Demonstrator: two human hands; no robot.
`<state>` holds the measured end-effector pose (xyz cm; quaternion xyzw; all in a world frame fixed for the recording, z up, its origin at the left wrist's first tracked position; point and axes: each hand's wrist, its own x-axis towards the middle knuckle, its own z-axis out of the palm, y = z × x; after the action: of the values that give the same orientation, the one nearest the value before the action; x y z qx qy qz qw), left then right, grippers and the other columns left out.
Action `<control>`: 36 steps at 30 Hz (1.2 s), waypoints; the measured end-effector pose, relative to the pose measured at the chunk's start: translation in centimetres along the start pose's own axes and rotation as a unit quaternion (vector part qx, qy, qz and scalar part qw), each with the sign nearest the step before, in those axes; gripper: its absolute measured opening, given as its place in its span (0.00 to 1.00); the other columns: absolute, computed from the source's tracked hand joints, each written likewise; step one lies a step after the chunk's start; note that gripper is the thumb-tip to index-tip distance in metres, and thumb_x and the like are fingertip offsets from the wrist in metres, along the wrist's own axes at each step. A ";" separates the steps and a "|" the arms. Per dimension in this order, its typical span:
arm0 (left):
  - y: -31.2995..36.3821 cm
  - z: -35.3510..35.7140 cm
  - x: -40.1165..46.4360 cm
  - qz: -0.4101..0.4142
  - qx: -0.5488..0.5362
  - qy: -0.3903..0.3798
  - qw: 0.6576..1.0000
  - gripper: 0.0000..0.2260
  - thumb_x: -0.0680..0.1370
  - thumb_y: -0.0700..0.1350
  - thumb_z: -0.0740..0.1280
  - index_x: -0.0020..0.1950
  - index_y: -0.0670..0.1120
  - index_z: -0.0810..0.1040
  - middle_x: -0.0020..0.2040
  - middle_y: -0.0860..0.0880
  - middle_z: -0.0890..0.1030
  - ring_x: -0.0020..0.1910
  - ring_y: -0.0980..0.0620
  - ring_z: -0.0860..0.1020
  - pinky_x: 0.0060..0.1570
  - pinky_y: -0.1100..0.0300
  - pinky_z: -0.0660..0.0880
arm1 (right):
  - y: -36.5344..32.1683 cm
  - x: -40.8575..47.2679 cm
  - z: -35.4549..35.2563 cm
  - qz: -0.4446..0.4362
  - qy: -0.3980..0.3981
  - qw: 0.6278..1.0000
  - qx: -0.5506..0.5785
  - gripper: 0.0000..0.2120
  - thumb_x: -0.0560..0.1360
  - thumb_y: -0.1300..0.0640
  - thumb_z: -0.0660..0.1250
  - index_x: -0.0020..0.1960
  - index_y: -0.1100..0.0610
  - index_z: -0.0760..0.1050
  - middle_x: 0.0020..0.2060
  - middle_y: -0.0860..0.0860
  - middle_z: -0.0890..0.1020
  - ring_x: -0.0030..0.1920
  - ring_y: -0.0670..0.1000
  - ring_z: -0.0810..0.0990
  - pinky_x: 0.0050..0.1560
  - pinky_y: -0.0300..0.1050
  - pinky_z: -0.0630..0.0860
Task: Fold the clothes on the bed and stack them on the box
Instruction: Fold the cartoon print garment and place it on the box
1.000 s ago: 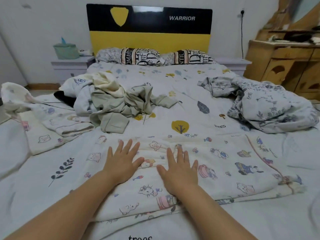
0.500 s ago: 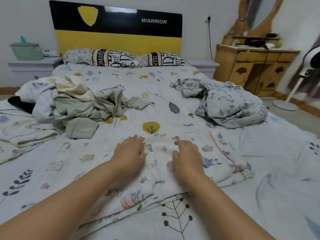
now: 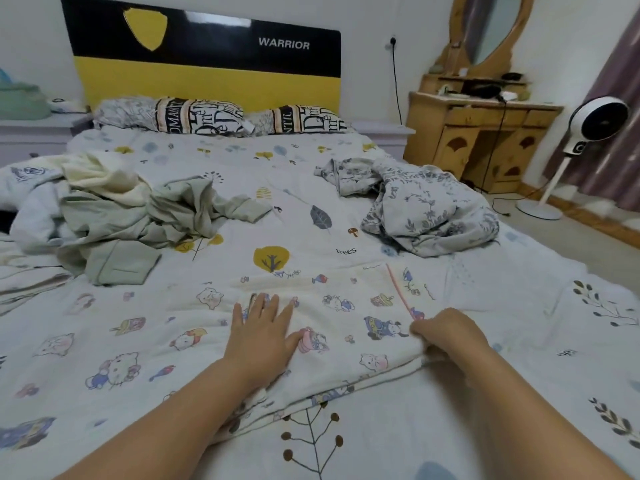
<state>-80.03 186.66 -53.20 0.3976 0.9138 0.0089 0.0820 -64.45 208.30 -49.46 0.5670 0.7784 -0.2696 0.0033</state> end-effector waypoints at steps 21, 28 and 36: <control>-9.5 -6.6 -5.0 -0.179 -0.697 0.153 0.677 0.17 0.83 0.51 0.51 0.52 0.45 0.77 0.49 0.47 0.82 0.40 0.54 0.80 0.38 0.60 0.73 | -15.9 -18.1 7.5 -0.446 -0.003 0.879 0.167 0.08 0.73 0.56 0.64 0.50 0.51 0.67 0.47 0.49 0.79 0.48 0.54 0.77 0.42 0.43 0.67; -15.1 -7.7 -6.7 -0.198 -0.738 0.074 0.641 0.26 0.74 0.63 0.61 0.58 0.43 0.76 0.54 0.44 0.81 0.54 0.44 0.79 0.47 0.53 0.76 | -18.4 -21.9 13.8 -0.546 -0.160 0.823 0.004 0.10 0.75 0.54 0.64 0.54 0.56 0.70 0.53 0.57 0.76 0.55 0.59 0.74 0.47 0.44 0.66; -16.6 -6.2 -6.7 -0.324 -0.269 0.169 0.891 0.24 0.73 0.41 0.68 0.66 0.41 0.64 0.61 0.39 0.73 0.55 0.40 0.74 0.46 0.53 0.70 | -18.0 -18.8 11.9 -0.452 -0.102 0.875 0.139 0.16 0.79 0.56 0.56 0.65 0.52 0.74 0.61 0.50 0.78 0.61 0.49 0.74 0.59 0.39 0.68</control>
<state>-88.50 170.75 -47.45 0.0352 0.9547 0.2941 0.0286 -77.21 182.92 -46.34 0.1172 0.8998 -0.4034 -0.1179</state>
